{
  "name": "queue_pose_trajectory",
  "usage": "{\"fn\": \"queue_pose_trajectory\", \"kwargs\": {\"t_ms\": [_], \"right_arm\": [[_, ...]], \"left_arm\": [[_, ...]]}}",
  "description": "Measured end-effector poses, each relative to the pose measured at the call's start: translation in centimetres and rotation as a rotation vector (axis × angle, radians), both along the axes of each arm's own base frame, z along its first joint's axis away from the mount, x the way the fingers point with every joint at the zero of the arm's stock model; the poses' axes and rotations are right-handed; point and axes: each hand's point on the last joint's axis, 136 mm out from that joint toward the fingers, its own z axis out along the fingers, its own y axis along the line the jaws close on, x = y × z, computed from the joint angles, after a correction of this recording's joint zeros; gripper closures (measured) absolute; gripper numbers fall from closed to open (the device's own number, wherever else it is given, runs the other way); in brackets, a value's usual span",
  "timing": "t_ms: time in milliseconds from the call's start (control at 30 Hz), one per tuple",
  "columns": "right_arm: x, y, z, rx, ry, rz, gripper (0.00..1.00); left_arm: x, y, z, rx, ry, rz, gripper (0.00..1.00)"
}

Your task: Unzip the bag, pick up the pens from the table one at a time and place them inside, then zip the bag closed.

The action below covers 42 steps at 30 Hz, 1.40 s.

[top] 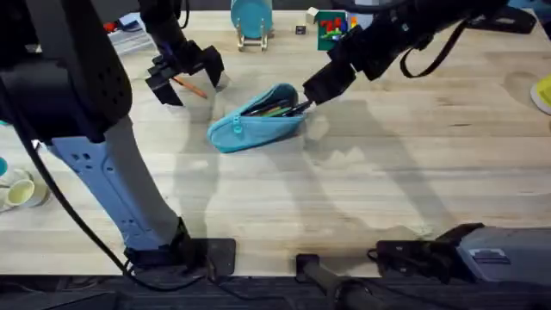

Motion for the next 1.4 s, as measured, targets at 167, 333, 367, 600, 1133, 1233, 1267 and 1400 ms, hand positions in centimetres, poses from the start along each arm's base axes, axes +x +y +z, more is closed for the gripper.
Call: {"fn": "queue_pose_trajectory", "kwargs": {"t_ms": [167, 333, 367, 600, 1133, 1233, 1267, 1400], "right_arm": [[0.0, 0.0, 0.0, 0.0, 0.0, 0.0, 0.005], [0.0, 0.0, 0.0, -0.001, 0.001, 0.0, 0.005], [-0.1, 0.0, 0.0, -0.001, 0.003, 0.0, 0.005], [-0.4, -0.2, -0.2, -0.008, 0.017, 0.0, 0.006], [-0.4, -0.2, -0.2, -0.01, 0.019, 0.002, 0.005], [-0.4, -0.2, -0.2, -0.011, 0.017, 0.005, 0.005], [-0.4, -0.2, -0.2, -0.011, 0.016, 0.006, 0.005], [-0.5, -0.4, -0.3, -0.014, 0.023, 0.004, 0.005]], "left_arm": [[0.0, 0.1, 0.0, 0.008, 0.001, 0.0, 0.045], [0.0, 0.2, 0.0, 0.01, 0.001, 0.002, 0.251], [0.0, 0.2, 0.0, 0.011, 0.001, 0.001, 0.302], [0.0, 0.2, 0.0, 0.014, 0.001, 0.004, 0.734], [-0.9, 0.5, 0.9, 0.037, 0.047, 0.0, 0.954], [-0.5, 0.6, 2.4, 0.076, 0.045, -0.015, 0.954], [-0.1, 0.5, 3.0, 0.09, 0.036, -0.029, 0.954], [1.3, -0.7, 5.5, 0.118, -0.012, -0.098, 0.954]]}}
